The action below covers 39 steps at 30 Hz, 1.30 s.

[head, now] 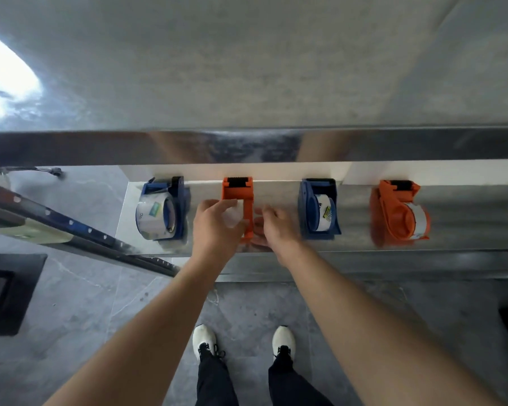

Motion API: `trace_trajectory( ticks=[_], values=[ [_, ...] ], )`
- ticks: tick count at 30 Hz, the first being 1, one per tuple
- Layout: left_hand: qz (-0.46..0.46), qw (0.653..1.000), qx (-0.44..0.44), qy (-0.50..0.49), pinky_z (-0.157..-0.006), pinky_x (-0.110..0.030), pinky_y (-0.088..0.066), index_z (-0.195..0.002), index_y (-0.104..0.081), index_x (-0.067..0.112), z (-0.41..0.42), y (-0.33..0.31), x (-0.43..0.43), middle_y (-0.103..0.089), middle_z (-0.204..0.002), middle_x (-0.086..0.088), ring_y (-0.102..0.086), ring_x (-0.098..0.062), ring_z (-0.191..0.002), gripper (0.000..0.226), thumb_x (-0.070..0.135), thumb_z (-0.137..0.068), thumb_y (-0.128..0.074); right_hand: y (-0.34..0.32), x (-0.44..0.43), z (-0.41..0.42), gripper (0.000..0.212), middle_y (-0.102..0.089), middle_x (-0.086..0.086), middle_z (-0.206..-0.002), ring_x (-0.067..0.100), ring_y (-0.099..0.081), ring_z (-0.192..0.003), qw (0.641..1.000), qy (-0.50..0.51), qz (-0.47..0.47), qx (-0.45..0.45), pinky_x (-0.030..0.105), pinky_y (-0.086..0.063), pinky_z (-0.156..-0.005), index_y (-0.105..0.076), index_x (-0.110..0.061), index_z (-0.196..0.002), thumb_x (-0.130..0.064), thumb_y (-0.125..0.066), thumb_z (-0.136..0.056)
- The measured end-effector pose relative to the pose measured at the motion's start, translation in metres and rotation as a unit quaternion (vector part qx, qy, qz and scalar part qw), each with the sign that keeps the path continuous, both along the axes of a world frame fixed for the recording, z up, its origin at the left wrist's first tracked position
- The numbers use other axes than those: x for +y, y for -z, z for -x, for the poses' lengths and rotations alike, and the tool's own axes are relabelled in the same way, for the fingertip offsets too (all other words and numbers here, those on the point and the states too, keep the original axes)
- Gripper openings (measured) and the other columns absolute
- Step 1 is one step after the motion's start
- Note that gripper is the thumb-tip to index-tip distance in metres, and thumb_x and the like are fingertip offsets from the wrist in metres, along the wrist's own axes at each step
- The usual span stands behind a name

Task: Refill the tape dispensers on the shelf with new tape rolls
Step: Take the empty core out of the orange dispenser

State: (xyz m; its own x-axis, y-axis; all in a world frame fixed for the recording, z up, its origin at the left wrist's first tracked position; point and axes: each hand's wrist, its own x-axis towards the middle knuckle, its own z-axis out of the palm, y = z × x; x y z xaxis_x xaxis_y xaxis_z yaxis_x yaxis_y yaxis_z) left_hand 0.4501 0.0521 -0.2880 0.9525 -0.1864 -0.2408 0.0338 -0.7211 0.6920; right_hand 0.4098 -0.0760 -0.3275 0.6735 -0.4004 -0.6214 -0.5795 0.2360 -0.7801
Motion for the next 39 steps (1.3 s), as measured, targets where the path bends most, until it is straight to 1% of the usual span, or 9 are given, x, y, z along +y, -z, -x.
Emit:
trace_trajectory(
  ticks=[4,9,12,15,19,24,27,33,39],
  values=[
    [0.023,1.000,-0.005,-0.020,-0.094,-0.023,-0.044,-0.130,-0.072,0.023,-0.004,0.003,0.002,-0.060,-0.130,0.002,-0.057,-0.015,-0.111,0.050,0.025,-0.083,-0.089,0.011,0.003,-0.004,0.029,-0.075,0.008,-0.102,0.022,-0.075,-0.093,1.000,0.012,0.021,0.017,0.043,-0.063,-0.087,-0.066,-0.022,-0.098,-0.038,-0.043,-0.109],
    [0.083,0.996,-0.002,-0.044,-0.086,-0.032,-0.058,-0.122,-0.072,0.029,-0.004,0.005,0.014,-0.066,-0.115,0.007,-0.066,-0.017,-0.105,0.039,0.038,-0.086,-0.083,0.014,0.002,-0.008,0.025,-0.076,-0.002,-0.105,0.015,-0.076,-0.090,1.000,0.005,0.029,0.008,0.035,-0.065,-0.080,-0.068,-0.022,-0.118,-0.034,-0.072,-0.096],
    [0.177,0.978,0.069,-0.080,-0.072,-0.045,-0.067,-0.114,-0.074,0.035,-0.003,0.010,0.022,-0.075,-0.098,0.006,-0.076,-0.019,-0.091,0.032,0.027,-0.084,-0.082,0.014,0.000,-0.009,0.015,-0.077,-0.009,-0.097,0.012,-0.073,-0.091,0.996,-0.011,0.091,-0.003,0.039,-0.063,-0.083,-0.074,-0.031,-0.103,-0.040,-0.076,-0.091],
    [0.235,0.962,0.110,-0.087,-0.067,-0.048,-0.068,-0.118,-0.074,0.035,-0.003,0.016,0.025,-0.078,-0.100,-0.001,-0.080,-0.025,-0.091,0.032,0.021,-0.091,-0.081,0.013,-0.002,-0.007,0.006,-0.077,-0.010,-0.090,0.011,-0.073,-0.088,0.993,-0.022,0.113,-0.022,0.039,-0.063,-0.083,-0.075,-0.033,-0.089,-0.036,-0.079,-0.088],
    [0.284,0.943,0.146,-0.096,-0.072,-0.049,-0.068,-0.127,-0.072,0.025,-0.005,0.020,0.022,-0.077,-0.114,-0.006,-0.080,-0.026,-0.098,0.029,0.018,-0.099,-0.074,0.008,-0.008,-0.009,0.014,-0.077,-0.011,-0.088,0.013,-0.075,-0.089,0.989,-0.011,0.137,-0.050,0.043,-0.064,-0.084,-0.073,-0.036,-0.083,-0.024,-0.080,-0.087],
    [0.274,0.944,0.155,-0.102,-0.091,-0.042,-0.064,-0.104,-0.075,0.034,-0.008,0.029,0.020,-0.082,-0.090,0.011,-0.080,-0.014,-0.090,0.016,0.019,-0.101,-0.070,0.004,-0.009,-0.006,0.019,-0.077,-0.011,-0.094,0.010,-0.074,-0.088,0.980,-0.027,0.181,-0.072,0.040,-0.065,-0.081,-0.079,-0.025,-0.106,-0.025,-0.081,-0.087],
    [0.257,0.948,0.152,-0.109,-0.101,-0.042,-0.061,-0.113,-0.080,0.025,-0.011,0.038,0.019,-0.083,-0.099,0.007,-0.078,-0.013,-0.098,0.016,0.020,-0.099,-0.073,0.002,-0.011,-0.004,0.026,-0.077,-0.011,-0.100,0.008,-0.073,-0.090,0.975,-0.044,0.208,-0.070,0.038,-0.064,-0.083,-0.078,-0.025,-0.112,-0.031,-0.082,-0.087],
    [0.232,0.950,0.159,-0.135,-0.104,-0.044,-0.060,-0.129,-0.075,0.013,-0.016,0.057,0.021,-0.082,-0.111,-0.001,-0.077,-0.018,-0.104,0.029,0.008,-0.102,-0.066,-0.005,-0.014,-0.003,0.038,-0.075,-0.009,-0.111,0.008,-0.069,-0.099,0.968,-0.090,0.225,-0.066,0.034,-0.061,-0.090,-0.075,-0.023,-0.121,-0.035,-0.083,-0.086],
    [0.233,0.946,0.155,-0.167,-0.102,-0.046,-0.061,-0.131,-0.073,0.011,-0.018,0.067,0.019,-0.081,-0.111,-0.004,-0.077,-0.021,-0.103,0.031,0.004,-0.101,-0.066,-0.009,-0.014,-0.002,0.041,-0.074,-0.005,-0.120,0.009,-0.066,-0.104,0.963,-0.107,0.240,-0.065,0.029,-0.057,-0.092,-0.073,-0.020,-0.127,-0.035,-0.079,-0.089]
  ],
)
